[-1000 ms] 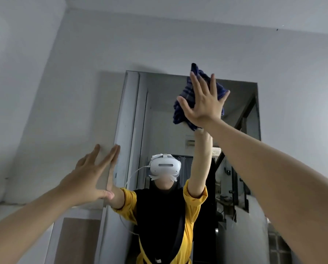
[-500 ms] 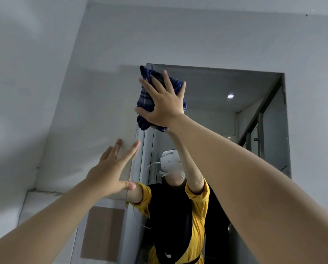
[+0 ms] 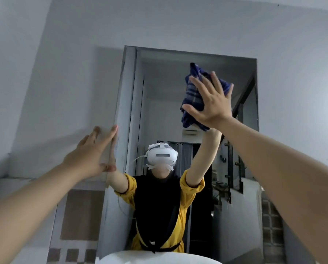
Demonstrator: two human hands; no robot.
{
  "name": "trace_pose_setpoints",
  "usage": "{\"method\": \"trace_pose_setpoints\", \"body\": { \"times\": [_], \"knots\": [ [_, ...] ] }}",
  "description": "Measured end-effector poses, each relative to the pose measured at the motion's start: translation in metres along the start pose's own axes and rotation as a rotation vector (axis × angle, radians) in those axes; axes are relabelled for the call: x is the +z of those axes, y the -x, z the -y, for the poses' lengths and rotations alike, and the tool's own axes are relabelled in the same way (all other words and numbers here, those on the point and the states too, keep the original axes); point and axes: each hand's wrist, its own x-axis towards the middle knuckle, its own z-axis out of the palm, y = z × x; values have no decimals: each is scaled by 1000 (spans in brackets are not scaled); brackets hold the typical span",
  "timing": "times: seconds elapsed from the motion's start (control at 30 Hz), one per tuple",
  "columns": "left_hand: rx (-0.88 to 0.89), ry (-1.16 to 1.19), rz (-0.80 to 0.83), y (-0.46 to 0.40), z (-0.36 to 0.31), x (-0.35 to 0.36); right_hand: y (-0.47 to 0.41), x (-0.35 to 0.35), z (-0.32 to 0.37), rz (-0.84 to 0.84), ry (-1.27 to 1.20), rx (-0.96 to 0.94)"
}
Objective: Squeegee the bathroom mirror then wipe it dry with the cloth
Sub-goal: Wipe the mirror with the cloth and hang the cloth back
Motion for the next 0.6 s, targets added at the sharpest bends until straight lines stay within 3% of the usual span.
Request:
{"method": "trace_pose_setpoints", "body": {
  "times": [0.27, 0.47, 0.6],
  "knots": [
    [-32, -72, -32, 9, -3, 8, 57, -8, -56, -111, -65, 331],
    [-7, -34, -37, 25, 2, 20, 72, 2, -21, -160, -79, 631],
    [43, -28, 3, 46, 11, 31, 75, 10, 18, -125, -105, 678]
  ]
}}
